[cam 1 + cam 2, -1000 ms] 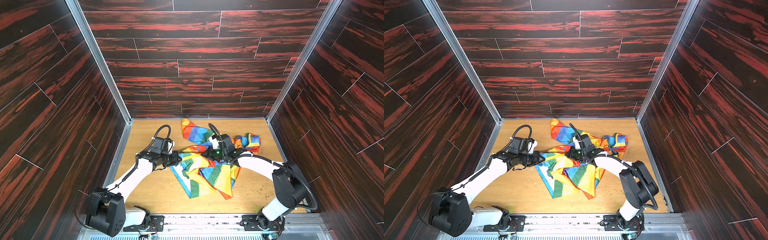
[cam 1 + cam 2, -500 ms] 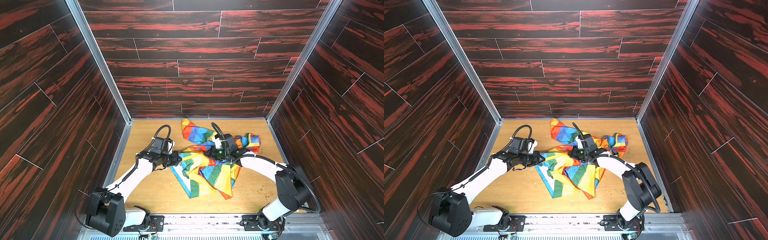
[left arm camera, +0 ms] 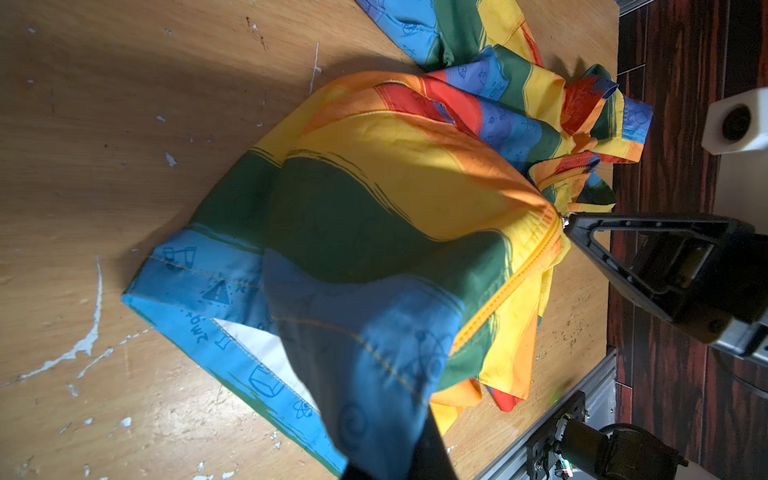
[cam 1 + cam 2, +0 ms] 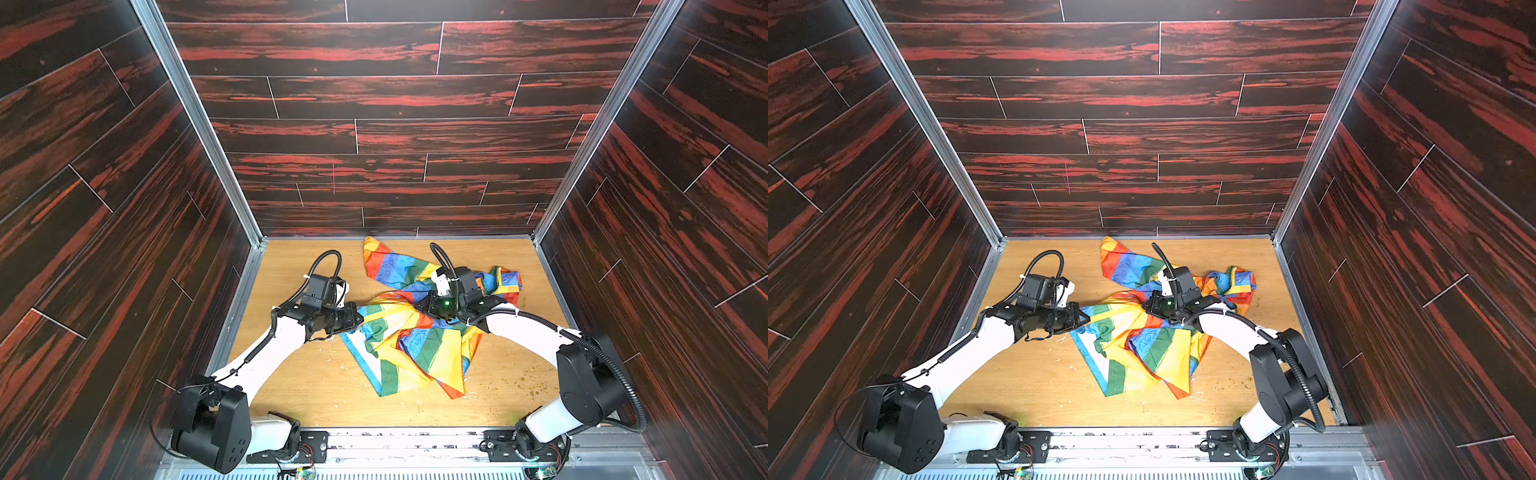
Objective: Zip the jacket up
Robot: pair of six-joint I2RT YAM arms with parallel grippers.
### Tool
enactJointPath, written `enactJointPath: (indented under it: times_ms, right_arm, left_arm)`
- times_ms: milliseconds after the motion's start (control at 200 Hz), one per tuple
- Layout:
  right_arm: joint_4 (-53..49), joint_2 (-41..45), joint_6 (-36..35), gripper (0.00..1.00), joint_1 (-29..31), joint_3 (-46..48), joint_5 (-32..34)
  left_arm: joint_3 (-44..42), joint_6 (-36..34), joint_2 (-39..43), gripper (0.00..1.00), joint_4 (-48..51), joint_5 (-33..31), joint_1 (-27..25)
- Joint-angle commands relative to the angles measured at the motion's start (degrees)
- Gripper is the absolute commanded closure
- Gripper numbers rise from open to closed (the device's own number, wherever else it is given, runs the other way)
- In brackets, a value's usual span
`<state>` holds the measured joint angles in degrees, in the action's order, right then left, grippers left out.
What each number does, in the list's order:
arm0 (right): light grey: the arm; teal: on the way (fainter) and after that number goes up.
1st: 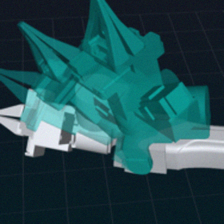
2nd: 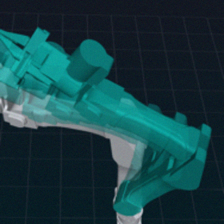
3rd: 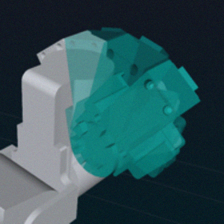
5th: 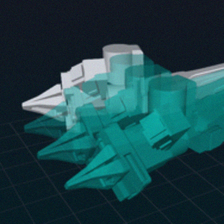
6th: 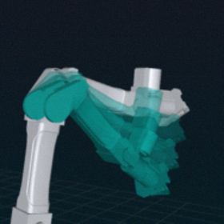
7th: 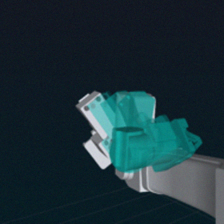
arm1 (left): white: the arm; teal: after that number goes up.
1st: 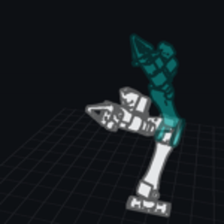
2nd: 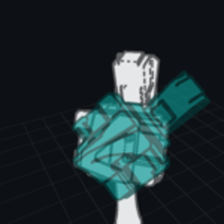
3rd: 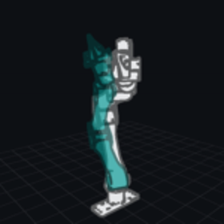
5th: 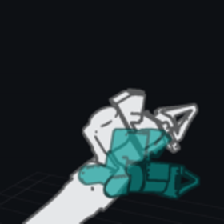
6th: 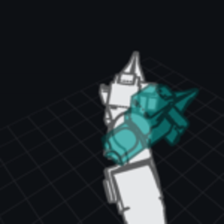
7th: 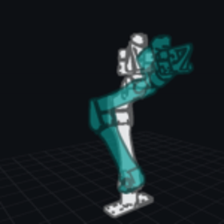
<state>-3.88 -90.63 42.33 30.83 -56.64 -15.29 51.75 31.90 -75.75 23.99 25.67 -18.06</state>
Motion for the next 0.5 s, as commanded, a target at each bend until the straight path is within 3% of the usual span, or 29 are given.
enactJointPath:
  times_ms: [0,496]
  right_arm:
    - [-1.7,3.1,-1.0,1.00,-1.3,1.2,2.7]
    - [-2.2,4.2,-1.5,1.00,-3.0,2.2,2.7]
  left_arm:
    - [0.8,-0.9,1.7,1.00,2.1,-2.4,0.4]
    - [0.9,-1.1,1.5,1.00,2.4,-2.5,0.5]
